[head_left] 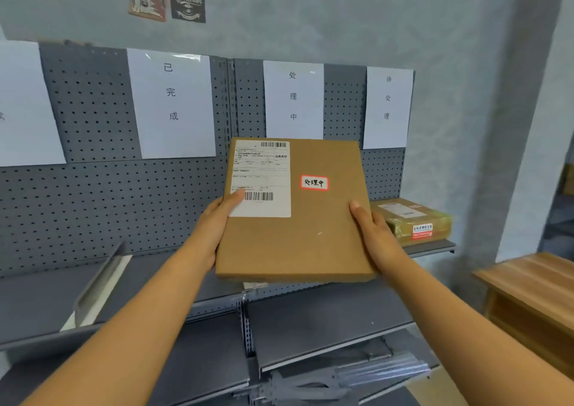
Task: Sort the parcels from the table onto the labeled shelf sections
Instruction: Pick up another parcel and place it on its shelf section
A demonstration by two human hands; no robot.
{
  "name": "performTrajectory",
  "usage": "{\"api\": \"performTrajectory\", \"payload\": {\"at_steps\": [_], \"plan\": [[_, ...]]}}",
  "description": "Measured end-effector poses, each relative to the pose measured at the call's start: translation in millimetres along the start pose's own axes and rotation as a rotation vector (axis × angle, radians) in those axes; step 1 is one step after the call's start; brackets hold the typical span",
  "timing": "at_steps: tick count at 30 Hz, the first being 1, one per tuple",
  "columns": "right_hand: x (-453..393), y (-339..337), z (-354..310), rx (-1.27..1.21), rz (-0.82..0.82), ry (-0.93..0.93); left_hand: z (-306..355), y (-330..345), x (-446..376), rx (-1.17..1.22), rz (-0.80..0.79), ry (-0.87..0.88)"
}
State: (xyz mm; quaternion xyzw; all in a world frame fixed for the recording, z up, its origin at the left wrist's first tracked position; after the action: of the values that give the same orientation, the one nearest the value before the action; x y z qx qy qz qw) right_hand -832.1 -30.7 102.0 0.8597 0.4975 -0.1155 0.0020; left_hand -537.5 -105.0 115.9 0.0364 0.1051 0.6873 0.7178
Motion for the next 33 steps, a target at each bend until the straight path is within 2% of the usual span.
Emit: {"api": "performTrajectory", "payload": {"at_steps": [3,11,24,33], "plan": [[-40,-21,25,-0.019,-0.012,0.048,-22,40,-22,-0.018,0.005,-0.022],[-146,-48,71,0.027,-0.132,0.098,-75,92,-74,-0.179,0.258,-0.063],[-253,25,150,0.130,-0.309,0.237,-151,84,-161,-0.369,0.396,-0.263],[-309,75,194,0.265,-0.378,0.281,-194,72,-228,-0.424,0.354,-0.409]]}}
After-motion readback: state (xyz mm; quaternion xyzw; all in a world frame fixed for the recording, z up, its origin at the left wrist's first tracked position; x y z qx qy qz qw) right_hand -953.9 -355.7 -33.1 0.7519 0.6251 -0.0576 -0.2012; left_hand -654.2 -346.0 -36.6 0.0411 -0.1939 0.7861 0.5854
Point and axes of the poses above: each hand's wrist, its own x-axis away from the middle knuckle, its own y-axis out of the palm, z = x × y, the point moved 10 cm from there along -x, towards the middle knuckle, and after that the axes turned 8 degrees about z, right-handed, at the moved point
